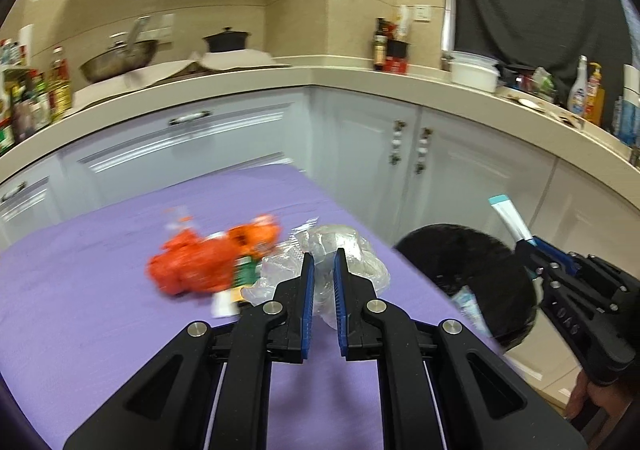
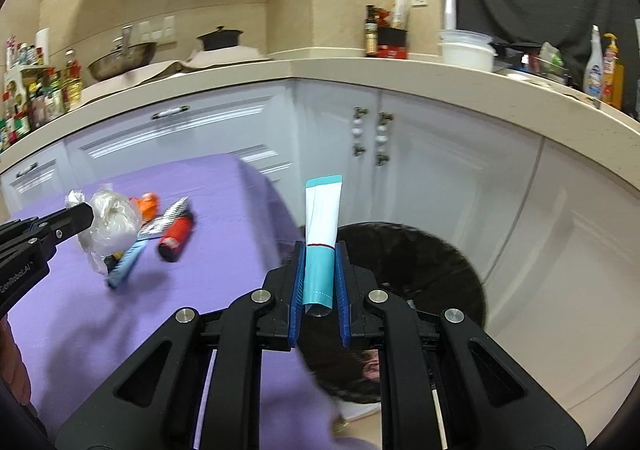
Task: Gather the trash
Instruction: 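Carry bag and teal tube over the bin and open both tools to drop them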
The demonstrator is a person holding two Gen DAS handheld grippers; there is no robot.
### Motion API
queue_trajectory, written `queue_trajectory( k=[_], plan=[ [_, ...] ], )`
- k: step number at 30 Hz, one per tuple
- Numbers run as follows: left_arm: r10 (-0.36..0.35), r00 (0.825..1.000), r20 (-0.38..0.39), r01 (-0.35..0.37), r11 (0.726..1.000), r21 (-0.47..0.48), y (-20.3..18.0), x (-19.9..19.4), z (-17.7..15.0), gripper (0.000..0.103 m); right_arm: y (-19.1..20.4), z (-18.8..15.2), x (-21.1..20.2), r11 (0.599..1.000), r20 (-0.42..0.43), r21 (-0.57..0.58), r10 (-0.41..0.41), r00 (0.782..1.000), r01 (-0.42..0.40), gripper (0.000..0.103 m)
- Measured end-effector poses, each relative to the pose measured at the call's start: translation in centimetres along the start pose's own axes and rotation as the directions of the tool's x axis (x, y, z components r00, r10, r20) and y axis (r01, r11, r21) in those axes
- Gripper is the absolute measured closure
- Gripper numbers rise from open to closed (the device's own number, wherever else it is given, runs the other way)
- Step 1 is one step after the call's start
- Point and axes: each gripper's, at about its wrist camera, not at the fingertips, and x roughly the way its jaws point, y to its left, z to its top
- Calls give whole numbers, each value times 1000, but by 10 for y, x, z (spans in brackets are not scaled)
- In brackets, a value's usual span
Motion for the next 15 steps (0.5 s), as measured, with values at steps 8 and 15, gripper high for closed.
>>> queue_trajectory(
  k=[8,15],
  plan=[
    [-67,998,-5,67,995,68,-62,28,13,92,-47,1,19,997,7,43,-61,998,61,89],
    [-85,995,-56,90,993,79,-95,60,17,92,-78,-4,34,994,-7,70,-87,996,87,89]
  ],
)
